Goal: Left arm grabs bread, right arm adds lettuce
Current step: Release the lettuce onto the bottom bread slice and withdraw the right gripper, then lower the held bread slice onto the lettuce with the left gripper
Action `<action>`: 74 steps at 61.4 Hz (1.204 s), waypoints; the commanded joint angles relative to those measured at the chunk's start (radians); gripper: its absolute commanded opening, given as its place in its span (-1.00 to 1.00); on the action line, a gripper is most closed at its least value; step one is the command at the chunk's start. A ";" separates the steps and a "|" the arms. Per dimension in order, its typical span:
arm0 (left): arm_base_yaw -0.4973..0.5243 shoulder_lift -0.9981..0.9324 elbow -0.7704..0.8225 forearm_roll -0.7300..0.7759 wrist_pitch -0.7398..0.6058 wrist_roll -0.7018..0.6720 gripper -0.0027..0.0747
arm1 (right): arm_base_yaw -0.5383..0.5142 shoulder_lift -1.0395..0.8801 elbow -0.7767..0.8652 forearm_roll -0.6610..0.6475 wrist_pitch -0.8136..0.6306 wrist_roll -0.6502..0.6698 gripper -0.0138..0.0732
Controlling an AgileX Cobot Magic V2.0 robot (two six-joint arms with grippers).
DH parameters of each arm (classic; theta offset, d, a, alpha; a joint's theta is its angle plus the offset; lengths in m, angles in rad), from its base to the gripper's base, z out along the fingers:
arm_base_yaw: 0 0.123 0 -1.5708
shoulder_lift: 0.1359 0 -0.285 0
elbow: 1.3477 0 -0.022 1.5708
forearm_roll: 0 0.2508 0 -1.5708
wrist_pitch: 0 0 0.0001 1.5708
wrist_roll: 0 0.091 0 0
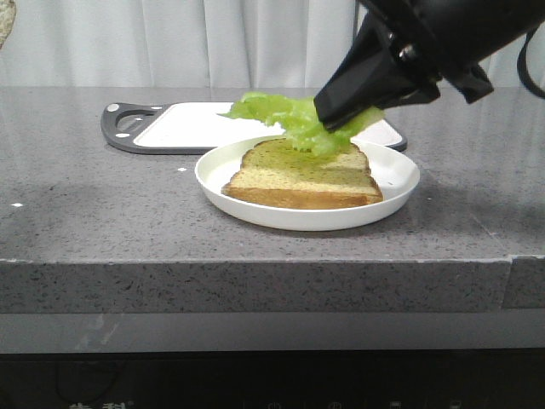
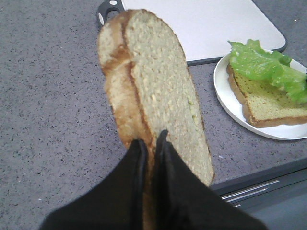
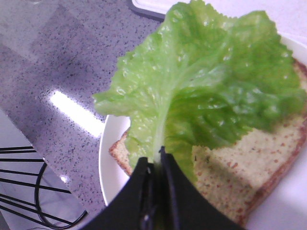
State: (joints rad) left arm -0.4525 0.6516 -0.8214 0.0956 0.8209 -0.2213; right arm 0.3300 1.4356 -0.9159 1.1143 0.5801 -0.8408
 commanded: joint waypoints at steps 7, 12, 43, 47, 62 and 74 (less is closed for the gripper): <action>0.002 0.004 -0.029 0.002 -0.083 -0.009 -0.98 | 0.003 -0.025 -0.024 0.045 -0.007 -0.015 0.04; 0.002 0.004 -0.029 0.002 -0.083 -0.009 -0.98 | 0.003 -0.025 -0.024 0.045 -0.009 -0.015 0.26; 0.002 0.154 -0.034 -0.381 -0.251 0.212 -0.98 | -0.096 -0.256 -0.038 -0.080 0.177 0.033 0.32; 0.002 0.225 -0.054 -0.520 -0.261 0.322 -0.98 | -0.113 -0.307 -0.038 -0.137 0.237 0.085 0.32; 0.002 0.492 -0.182 -0.903 -0.237 0.605 -0.98 | -0.140 -0.459 -0.030 -0.432 0.325 0.292 0.32; 0.002 0.685 -0.286 -1.178 -0.160 0.818 -0.98 | -0.140 -0.502 -0.030 -0.505 0.330 0.331 0.32</action>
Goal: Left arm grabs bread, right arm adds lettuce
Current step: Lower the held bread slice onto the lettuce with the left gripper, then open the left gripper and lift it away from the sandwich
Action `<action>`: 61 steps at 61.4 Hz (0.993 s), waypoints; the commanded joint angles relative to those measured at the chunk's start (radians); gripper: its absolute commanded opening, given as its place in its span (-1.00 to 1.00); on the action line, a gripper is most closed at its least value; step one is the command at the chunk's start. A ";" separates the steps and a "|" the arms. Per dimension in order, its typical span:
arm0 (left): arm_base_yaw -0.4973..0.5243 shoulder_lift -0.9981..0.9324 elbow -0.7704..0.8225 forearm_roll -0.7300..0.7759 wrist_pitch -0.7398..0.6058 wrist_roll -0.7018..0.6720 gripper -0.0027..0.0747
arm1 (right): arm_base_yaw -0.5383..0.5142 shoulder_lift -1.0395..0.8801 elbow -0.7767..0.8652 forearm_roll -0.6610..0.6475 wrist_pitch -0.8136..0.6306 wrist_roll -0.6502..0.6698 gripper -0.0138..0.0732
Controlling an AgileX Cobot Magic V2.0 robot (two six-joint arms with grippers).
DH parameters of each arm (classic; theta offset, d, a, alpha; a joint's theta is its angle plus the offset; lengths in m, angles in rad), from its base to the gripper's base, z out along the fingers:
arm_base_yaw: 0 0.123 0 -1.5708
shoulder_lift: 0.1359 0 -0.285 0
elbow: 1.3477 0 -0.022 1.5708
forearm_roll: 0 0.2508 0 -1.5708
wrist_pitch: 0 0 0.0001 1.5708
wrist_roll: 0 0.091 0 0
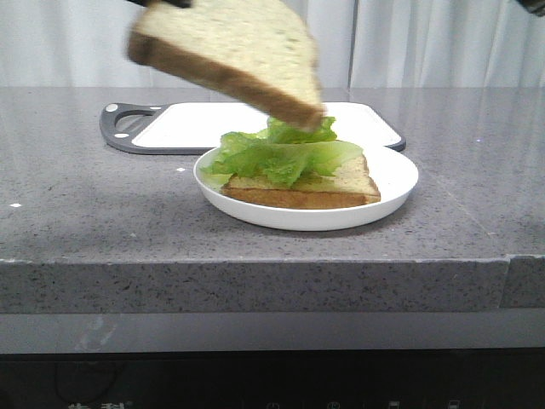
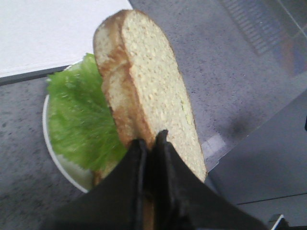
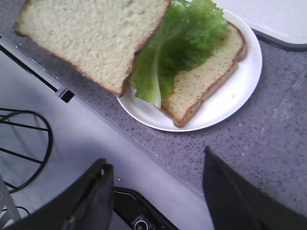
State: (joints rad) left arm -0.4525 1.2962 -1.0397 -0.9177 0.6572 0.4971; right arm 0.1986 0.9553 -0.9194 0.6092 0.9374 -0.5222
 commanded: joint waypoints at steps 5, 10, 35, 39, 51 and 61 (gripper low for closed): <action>0.002 0.106 -0.098 -0.254 0.037 0.145 -0.98 | -0.009 -0.022 -0.026 0.001 -0.025 0.013 0.32; 0.002 0.161 -0.113 -0.300 0.037 0.177 -0.98 | -0.009 -0.022 -0.026 0.001 -0.023 0.013 0.32; 0.007 0.272 -0.120 -0.295 0.034 0.177 -0.78 | -0.009 -0.022 -0.023 0.001 -0.020 0.013 0.32; 0.007 0.272 -0.120 -0.281 0.027 0.177 -0.51 | -0.009 -0.022 -0.023 0.001 -0.018 0.013 0.32; 0.007 0.272 -0.130 -0.259 0.045 0.177 0.11 | -0.009 -0.022 -0.023 -0.019 -0.015 0.016 0.32; 0.007 0.233 -0.151 -0.140 0.051 0.139 0.13 | -0.009 -0.026 -0.057 -0.127 0.043 0.122 0.32</action>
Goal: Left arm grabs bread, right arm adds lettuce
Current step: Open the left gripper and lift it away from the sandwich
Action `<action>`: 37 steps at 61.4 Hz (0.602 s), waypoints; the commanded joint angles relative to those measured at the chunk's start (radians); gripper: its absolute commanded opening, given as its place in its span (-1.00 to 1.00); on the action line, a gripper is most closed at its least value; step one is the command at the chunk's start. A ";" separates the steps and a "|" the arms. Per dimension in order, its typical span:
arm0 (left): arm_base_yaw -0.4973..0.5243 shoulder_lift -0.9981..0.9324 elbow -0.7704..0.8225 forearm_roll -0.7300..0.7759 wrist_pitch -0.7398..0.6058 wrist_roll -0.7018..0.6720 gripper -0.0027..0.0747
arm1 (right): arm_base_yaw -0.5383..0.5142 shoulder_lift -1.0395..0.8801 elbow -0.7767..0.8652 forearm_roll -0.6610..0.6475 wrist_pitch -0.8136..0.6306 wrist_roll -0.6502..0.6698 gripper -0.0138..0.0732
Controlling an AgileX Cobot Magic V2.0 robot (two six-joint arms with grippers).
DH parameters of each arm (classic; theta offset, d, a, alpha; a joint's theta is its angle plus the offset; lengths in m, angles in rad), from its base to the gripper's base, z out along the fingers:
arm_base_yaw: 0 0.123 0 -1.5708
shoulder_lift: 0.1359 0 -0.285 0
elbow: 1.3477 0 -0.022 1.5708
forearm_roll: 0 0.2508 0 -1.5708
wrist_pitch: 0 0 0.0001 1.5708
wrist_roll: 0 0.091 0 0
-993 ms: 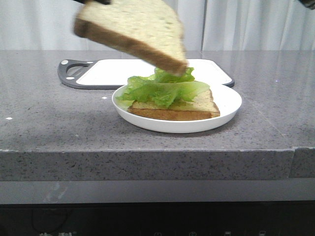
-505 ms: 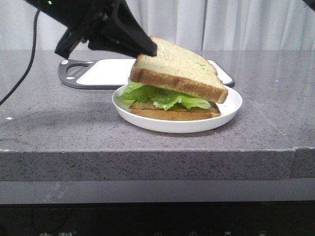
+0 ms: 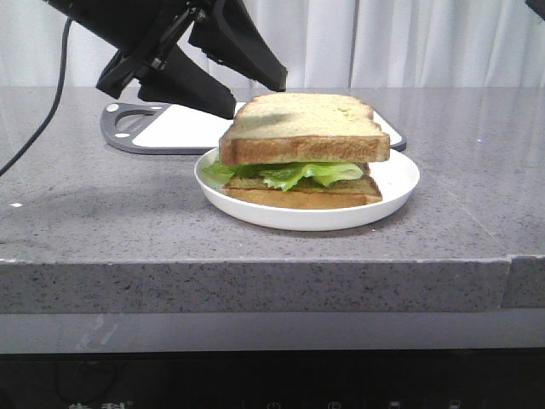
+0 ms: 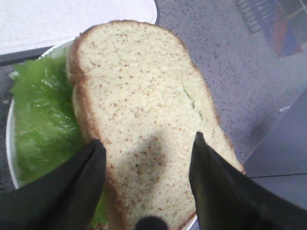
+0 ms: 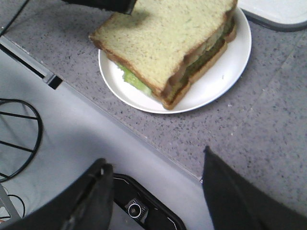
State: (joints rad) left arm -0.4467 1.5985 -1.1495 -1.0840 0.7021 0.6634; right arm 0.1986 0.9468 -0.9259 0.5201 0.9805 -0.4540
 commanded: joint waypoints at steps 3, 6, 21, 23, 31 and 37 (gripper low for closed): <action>0.001 -0.090 -0.041 0.068 0.007 -0.051 0.13 | -0.009 -0.017 -0.065 -0.080 0.027 0.099 0.32; 0.001 -0.117 -0.041 0.129 0.007 -0.090 0.13 | -0.009 -0.022 -0.080 -0.135 0.051 0.141 0.32; 0.001 -0.325 -0.041 0.583 0.026 -0.427 0.13 | -0.009 -0.122 -0.086 -0.370 0.070 0.415 0.32; 0.001 -0.359 -0.037 0.669 0.032 -0.494 0.13 | -0.009 -0.146 -0.084 -0.392 0.064 0.447 0.32; 0.001 -0.479 0.011 0.931 0.058 -0.700 0.12 | -0.009 -0.231 -0.071 -0.438 0.044 0.501 0.32; 0.001 -0.581 0.074 1.056 0.069 -0.795 0.12 | -0.009 -0.285 -0.053 -0.444 0.037 0.501 0.32</action>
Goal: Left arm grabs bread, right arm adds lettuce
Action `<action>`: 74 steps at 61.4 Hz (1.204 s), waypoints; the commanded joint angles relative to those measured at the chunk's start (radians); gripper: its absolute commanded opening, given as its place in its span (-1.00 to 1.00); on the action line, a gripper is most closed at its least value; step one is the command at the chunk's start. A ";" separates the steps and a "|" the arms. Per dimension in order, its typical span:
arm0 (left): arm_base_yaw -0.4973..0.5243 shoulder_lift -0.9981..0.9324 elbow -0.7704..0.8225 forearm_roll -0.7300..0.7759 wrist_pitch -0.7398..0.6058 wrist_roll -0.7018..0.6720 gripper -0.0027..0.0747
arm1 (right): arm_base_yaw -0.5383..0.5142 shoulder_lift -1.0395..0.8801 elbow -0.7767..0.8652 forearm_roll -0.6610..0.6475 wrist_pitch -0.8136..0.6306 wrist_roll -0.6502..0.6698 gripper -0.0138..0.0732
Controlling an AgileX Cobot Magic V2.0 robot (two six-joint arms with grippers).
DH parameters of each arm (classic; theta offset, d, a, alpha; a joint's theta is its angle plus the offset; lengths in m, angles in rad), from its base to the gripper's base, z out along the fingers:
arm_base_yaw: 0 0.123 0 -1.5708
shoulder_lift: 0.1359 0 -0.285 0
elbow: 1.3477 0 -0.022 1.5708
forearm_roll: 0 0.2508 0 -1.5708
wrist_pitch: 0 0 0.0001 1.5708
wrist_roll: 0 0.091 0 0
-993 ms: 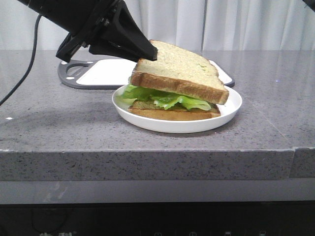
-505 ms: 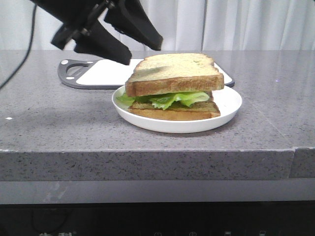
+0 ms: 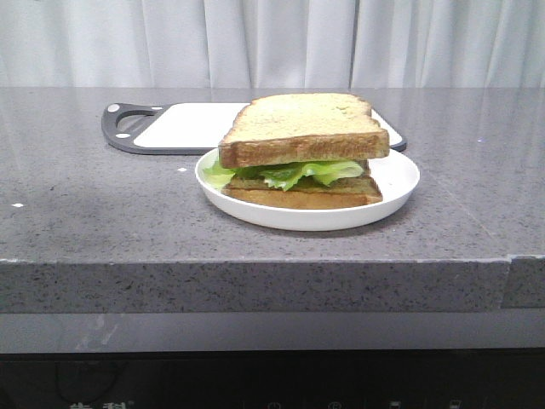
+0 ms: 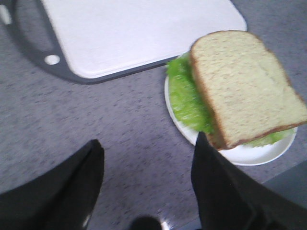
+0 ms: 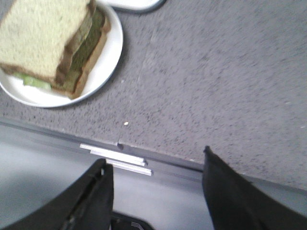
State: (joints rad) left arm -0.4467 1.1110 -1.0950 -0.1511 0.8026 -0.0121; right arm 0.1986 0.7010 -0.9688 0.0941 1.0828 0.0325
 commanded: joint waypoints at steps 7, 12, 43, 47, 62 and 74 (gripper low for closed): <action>0.001 -0.199 0.096 0.231 -0.016 -0.207 0.12 | -0.009 -0.086 0.021 -0.018 -0.066 0.015 0.32; 0.001 -0.269 0.152 0.297 0.004 -0.254 0.12 | -0.009 -0.113 0.037 -0.018 -0.064 0.015 0.32; 0.001 -0.516 0.286 0.330 -0.023 -0.271 -0.68 | -0.009 -0.145 0.039 -0.018 -0.065 0.015 -0.54; 0.001 -0.514 0.286 0.330 -0.025 -0.271 -0.87 | -0.009 -0.145 0.039 -0.018 -0.065 0.015 -0.72; 0.001 -0.514 0.286 0.325 -0.028 -0.271 -0.98 | -0.009 -0.145 0.039 -0.021 -0.061 0.008 -0.95; 0.001 -0.514 0.286 0.325 -0.030 -0.271 -0.98 | -0.009 -0.145 0.039 -0.018 -0.056 0.008 -0.95</action>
State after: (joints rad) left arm -0.4467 0.5947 -0.7832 0.1657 0.8511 -0.2706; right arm 0.1986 0.5527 -0.9089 0.0873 1.0851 0.0480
